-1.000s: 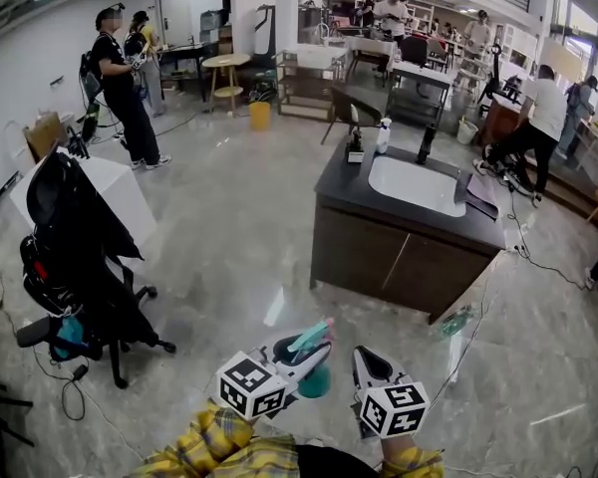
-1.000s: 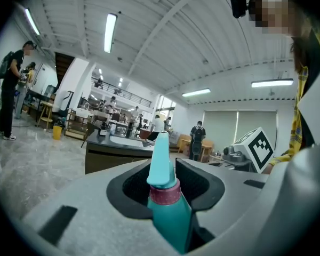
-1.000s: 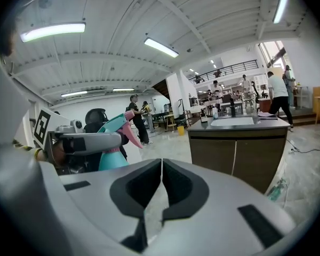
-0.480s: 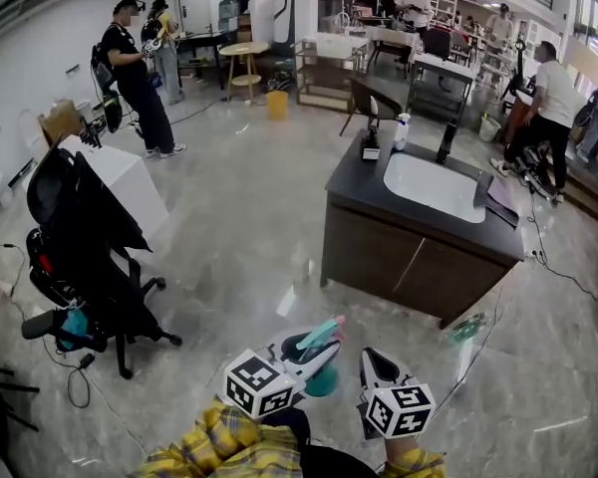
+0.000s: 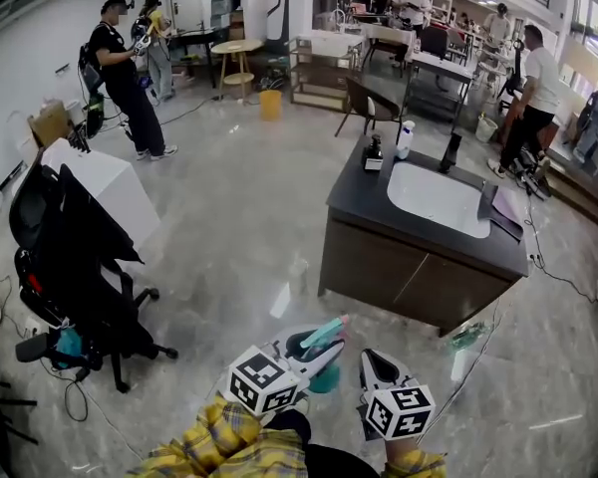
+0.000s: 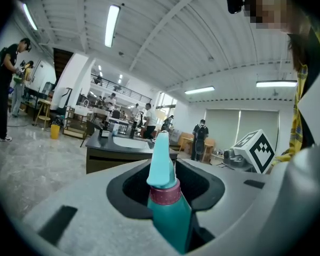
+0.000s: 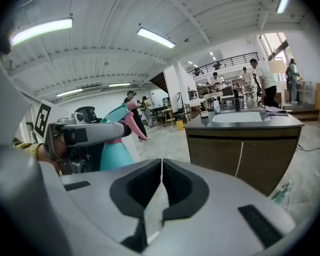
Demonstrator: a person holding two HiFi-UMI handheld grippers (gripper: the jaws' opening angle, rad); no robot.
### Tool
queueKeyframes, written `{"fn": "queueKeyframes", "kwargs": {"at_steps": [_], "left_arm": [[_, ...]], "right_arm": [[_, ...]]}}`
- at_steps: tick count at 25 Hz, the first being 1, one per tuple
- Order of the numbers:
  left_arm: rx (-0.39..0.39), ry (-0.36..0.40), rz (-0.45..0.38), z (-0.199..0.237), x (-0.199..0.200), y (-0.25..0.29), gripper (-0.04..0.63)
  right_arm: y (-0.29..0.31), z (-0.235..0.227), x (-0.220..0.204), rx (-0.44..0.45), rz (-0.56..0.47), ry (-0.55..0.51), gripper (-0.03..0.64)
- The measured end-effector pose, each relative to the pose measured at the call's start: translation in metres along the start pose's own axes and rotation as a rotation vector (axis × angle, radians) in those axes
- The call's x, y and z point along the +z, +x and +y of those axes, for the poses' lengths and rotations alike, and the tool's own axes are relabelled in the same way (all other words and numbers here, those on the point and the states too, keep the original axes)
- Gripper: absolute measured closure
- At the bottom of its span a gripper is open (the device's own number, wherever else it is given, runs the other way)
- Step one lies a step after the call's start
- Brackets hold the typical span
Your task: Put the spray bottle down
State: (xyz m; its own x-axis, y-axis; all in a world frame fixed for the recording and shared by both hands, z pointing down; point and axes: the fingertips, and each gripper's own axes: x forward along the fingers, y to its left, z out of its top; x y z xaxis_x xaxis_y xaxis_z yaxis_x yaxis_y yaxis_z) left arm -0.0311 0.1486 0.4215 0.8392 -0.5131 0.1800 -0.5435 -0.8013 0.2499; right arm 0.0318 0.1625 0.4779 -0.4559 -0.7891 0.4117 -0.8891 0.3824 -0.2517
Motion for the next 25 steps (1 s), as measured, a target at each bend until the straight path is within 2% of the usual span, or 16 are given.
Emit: {"fn": "queueKeyframes", "kwargs": {"at_steps": [8, 14, 19, 25], "left_arm": [[-0.010, -0.022, 0.006, 0.073, 0.009, 0.005, 0.477], [-0.047, -0.018, 0.014, 0.116, 0.016, 0.017, 0.477], [-0.070, -0.042, 0.022, 0.132, 0.016, 0.032, 0.477], [-0.053, -0.044, 0.019, 0.158, 0.026, 0.061, 0.477]], "right_arm": [[0.068, -0.002, 0.022, -0.026, 0.019, 0.016, 0.609], [0.110, -0.008, 0.037, -0.052, 0.028, 0.020, 0.609], [0.125, -0.020, 0.042, -0.076, 0.047, 0.035, 0.609], [0.151, -0.047, 0.057, -0.067, 0.044, 0.041, 0.609]]}}
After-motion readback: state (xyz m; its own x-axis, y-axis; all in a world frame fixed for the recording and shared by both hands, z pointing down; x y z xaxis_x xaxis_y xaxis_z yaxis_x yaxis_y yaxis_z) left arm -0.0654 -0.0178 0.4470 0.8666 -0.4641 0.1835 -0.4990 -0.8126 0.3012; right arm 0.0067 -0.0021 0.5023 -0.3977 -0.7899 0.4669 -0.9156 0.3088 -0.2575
